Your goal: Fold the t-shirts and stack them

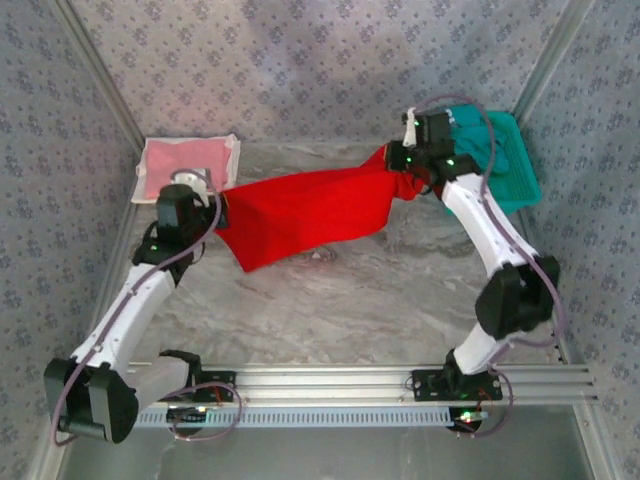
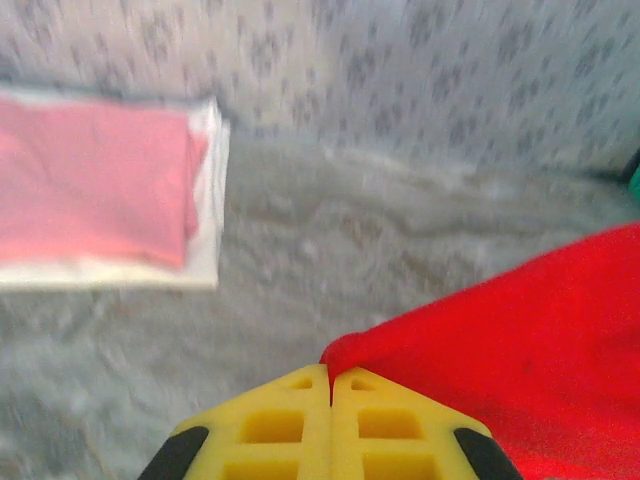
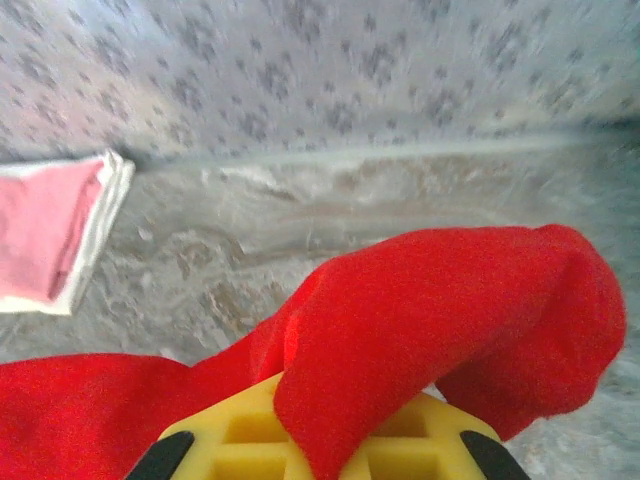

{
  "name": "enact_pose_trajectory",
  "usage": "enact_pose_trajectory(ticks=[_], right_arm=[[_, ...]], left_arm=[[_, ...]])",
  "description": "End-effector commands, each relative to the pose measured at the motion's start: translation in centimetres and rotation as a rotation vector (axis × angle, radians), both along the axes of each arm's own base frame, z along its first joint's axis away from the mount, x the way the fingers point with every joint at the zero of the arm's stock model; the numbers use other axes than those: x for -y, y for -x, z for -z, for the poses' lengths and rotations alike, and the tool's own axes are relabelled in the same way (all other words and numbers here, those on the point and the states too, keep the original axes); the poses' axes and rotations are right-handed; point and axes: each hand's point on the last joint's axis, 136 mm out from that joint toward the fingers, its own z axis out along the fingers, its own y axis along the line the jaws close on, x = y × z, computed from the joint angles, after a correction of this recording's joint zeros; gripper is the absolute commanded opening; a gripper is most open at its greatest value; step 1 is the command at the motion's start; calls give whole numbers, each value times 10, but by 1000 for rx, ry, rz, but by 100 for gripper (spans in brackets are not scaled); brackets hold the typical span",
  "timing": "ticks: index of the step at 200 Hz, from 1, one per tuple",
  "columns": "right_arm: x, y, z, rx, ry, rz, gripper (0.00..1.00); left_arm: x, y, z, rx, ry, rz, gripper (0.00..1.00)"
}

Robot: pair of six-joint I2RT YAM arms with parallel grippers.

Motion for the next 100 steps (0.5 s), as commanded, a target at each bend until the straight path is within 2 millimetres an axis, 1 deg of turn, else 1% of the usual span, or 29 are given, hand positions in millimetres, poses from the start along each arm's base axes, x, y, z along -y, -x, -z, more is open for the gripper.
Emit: enact_pose_trajectory(ticks=[1, 7, 11, 17, 32, 47, 58, 67, 79, 87, 100], right_arm=[[12, 39, -53, 151, 19, 35, 0], [12, 50, -64, 187, 17, 29, 0], [12, 57, -68, 205, 20, 26, 0], [14, 73, -83, 257, 19, 26, 0], [18, 103, -104, 328, 33, 25, 0], [21, 132, -119, 386, 50, 23, 0], [23, 147, -122, 398, 46, 15, 0], [26, 154, -122, 389, 40, 21, 0], [31, 155, -116, 359, 38, 50, 0], [36, 152, -110, 335, 43, 86, 0], [37, 143, -97, 291, 57, 107, 2]], left_arm=[[7, 14, -69, 157, -29, 78, 0], [11, 20, -80, 177, -29, 109, 0], [13, 24, -86, 188, -28, 127, 0], [16, 31, -94, 201, -25, 150, 0], [25, 49, -114, 229, -20, 220, 0], [32, 69, -131, 244, -24, 278, 0], [34, 83, -142, 257, -30, 299, 0], [32, 89, -149, 260, -30, 293, 0], [31, 87, -152, 241, -47, 284, 0], [27, 78, -150, 212, -78, 257, 0], [19, 54, -139, 155, -121, 203, 0]])
